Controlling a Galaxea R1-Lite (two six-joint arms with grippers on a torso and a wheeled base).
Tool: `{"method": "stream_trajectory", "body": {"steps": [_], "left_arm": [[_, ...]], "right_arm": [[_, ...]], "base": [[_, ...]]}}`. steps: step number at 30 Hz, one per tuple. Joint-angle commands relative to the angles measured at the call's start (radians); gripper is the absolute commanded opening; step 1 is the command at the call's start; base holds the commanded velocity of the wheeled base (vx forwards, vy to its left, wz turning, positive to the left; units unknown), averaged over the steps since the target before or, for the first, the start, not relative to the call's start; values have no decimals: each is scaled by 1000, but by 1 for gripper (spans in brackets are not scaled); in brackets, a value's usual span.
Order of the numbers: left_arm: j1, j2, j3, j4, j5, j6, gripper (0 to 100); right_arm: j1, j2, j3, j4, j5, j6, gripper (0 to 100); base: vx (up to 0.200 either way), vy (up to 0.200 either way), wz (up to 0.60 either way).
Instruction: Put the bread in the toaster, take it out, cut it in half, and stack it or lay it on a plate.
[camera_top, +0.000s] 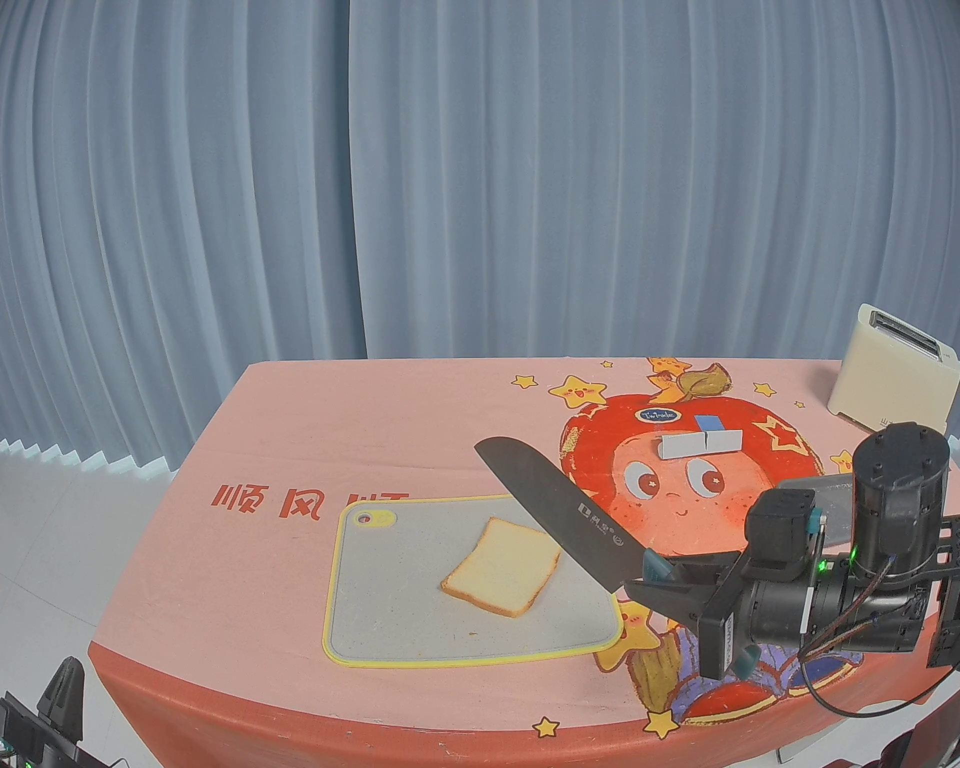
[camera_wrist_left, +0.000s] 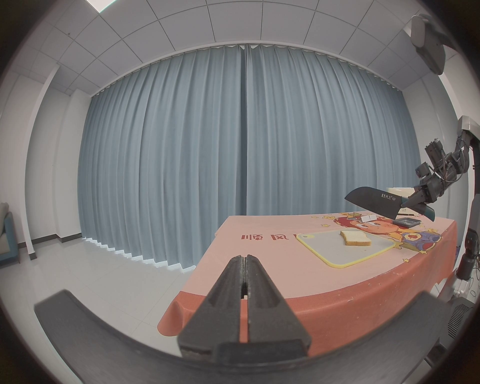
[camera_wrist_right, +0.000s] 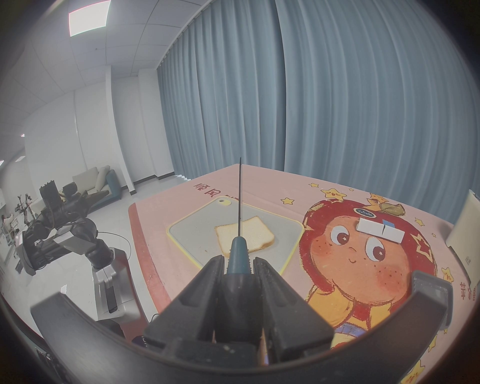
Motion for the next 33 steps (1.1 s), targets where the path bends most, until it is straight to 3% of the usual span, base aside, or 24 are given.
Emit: {"method": "stream_trajectory", "body": {"steps": [1, 7, 9, 13, 19, 22, 27, 29, 33], "left_arm": [[0, 2, 18, 0, -2, -2, 0], [0, 0, 18, -2, -10, 24, 0], [2, 0, 18, -16, -33, 29, 0], [2, -24, -24, -244, -100, 17, 0], [-1, 83, -71, -267, -148, 41, 0], [-15, 249, -180, -272, -223, 44, 0], [-26, 448, -283, -272, -306, 61, 0], [-32, 536, -338, -272, -349, 76, 0], [-31, 686, -472, -272, -435, 76, 0]], "right_arm": [[4, 5, 2, 1, -10, 2, 0], [20, 14, 2, -1, -15, 3, 0], [20, 14, 4, 1, -13, 9, 0], [22, 20, 14, 2, -13, 9, 0], [33, 31, 17, 6, -15, 9, 0], [50, 34, -7, 1, -10, 9, 0], [60, 83, -78, 15, -15, 3, 0], [60, 78, -76, 19, -6, 8, 0], [59, 77, -36, 13, -12, -1, 0]], "base": [[0, 0, 0], [0, 0, 0], [0, 0, 0], [0, 0, 0], [0, 0, 0], [0, 0, 0], [0, 0, 0], [0, 0, 0], [0, 0, 0]]}}
